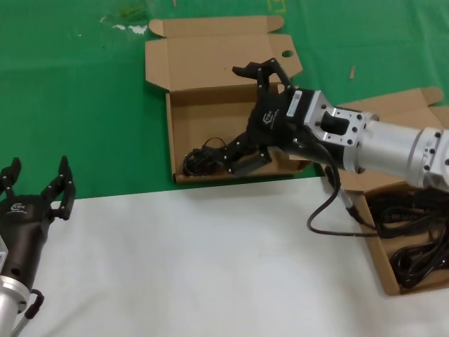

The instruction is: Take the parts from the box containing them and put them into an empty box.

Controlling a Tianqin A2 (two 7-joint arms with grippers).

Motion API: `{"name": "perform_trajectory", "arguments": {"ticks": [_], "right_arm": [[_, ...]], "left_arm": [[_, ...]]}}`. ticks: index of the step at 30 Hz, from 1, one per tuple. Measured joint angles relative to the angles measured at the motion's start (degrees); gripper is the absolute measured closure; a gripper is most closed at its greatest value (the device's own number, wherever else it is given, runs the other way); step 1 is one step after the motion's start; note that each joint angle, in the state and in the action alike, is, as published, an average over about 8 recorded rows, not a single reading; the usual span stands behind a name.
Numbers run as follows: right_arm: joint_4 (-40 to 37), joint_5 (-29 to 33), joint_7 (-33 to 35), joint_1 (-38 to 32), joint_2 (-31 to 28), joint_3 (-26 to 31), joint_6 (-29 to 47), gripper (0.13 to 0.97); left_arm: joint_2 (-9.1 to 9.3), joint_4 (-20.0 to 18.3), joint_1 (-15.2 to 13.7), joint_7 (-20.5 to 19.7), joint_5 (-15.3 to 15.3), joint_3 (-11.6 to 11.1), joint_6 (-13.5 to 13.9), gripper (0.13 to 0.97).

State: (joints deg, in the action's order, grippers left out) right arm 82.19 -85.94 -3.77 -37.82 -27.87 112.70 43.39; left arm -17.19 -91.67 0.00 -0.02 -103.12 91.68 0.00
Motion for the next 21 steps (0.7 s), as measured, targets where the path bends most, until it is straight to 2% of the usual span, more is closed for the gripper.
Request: {"name": "perform_trajectory", "arguments": {"ticks": [2,10,14,21], "right_arm": [[0.31,-0.56,0.12,1.23,0.35,-0.68,-1.41,0.133],[1.55,-2.81,0.61,6.19,1.75,-3.44,-7.1,0.129],[2.18,-3.95,0.87,8.68,2.45,-4.83,-9.96,0.129],[3.28,-5.95,1.3,13.08,3.69,-7.27,-15.0,0.129]], "left_arm": [[0.0,0.0,0.0,0.0,0.0,0.0,0.0,0.671],[0.0,0.0,0.0,0.0,-0.01,0.0,0.0,0.455],[0.0,0.0,0.0,0.0,-0.01,0.0,0.0,0.455],[0.0,0.0,0.0,0.0,0.0,0.0,0.0,0.302]]}}
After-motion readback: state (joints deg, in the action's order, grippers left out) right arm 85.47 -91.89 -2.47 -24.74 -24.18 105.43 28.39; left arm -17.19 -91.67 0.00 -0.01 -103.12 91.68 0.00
